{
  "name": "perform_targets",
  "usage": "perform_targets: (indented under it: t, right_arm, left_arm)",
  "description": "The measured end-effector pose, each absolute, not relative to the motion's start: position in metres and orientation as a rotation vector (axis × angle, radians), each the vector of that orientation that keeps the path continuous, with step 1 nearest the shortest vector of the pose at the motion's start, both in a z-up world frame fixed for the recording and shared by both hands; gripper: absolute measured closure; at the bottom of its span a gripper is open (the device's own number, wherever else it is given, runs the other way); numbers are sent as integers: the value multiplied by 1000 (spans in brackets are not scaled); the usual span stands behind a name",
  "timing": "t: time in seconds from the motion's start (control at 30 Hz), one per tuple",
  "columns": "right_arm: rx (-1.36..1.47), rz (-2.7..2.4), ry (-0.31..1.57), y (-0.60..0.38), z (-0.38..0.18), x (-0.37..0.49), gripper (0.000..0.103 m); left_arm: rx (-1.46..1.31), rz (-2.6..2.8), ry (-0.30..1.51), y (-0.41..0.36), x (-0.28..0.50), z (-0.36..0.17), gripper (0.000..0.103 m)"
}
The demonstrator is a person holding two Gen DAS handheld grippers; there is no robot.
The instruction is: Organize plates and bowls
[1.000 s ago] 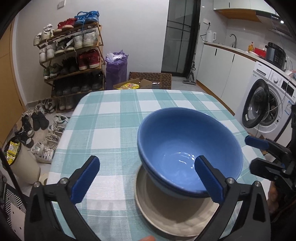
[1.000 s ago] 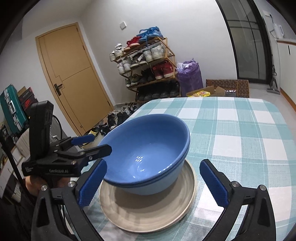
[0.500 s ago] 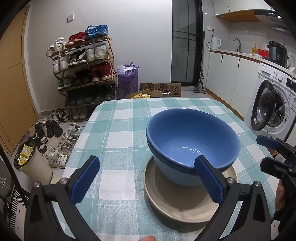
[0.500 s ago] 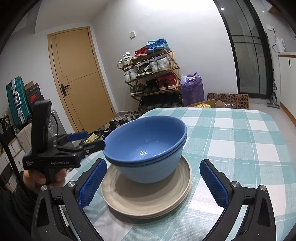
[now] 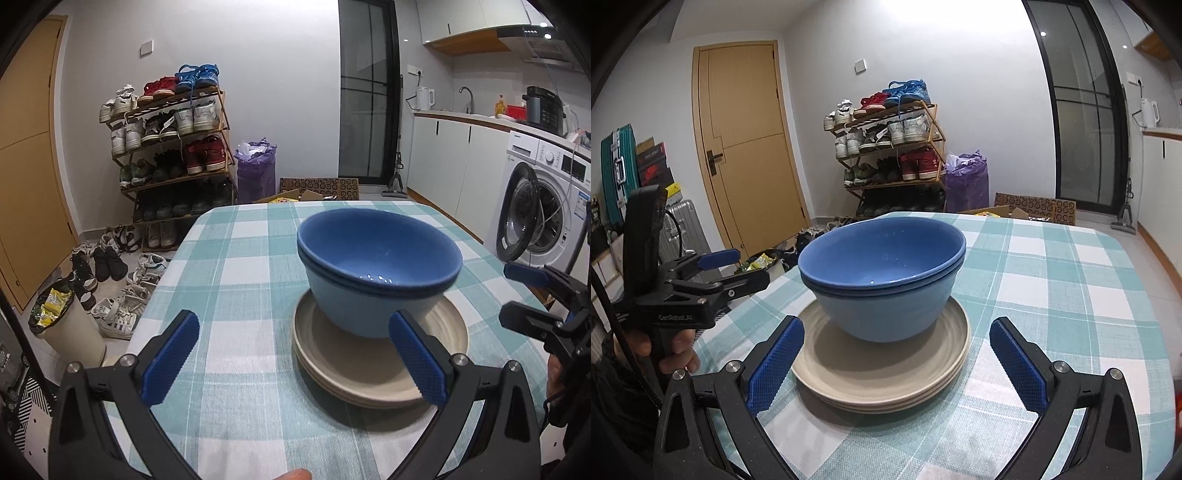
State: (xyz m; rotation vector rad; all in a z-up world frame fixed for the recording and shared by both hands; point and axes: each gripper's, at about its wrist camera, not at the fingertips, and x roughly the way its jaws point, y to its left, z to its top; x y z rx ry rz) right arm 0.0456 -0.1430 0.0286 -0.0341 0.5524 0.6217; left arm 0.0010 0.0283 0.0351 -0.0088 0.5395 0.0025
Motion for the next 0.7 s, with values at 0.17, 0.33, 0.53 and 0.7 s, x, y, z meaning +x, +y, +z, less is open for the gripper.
perform_targets:
  t: [0.17,0.33,0.53,0.7]
  right_arm:
    - [-65,603,542,-138,24,37,1]
    - [-89,603,542,-133,19,33,1]
    - [-94,596,534,-133,18,29,1]
    - [-85,590,538,-135,15,30,1]
  left_arm:
    - [13,30,540,26,-3,26,0]
    - [0,45,527,30,-5,22,0]
    - [-8,54,514,31,-4,15,0]
    - [-16,63,517,32,-1,7,0]
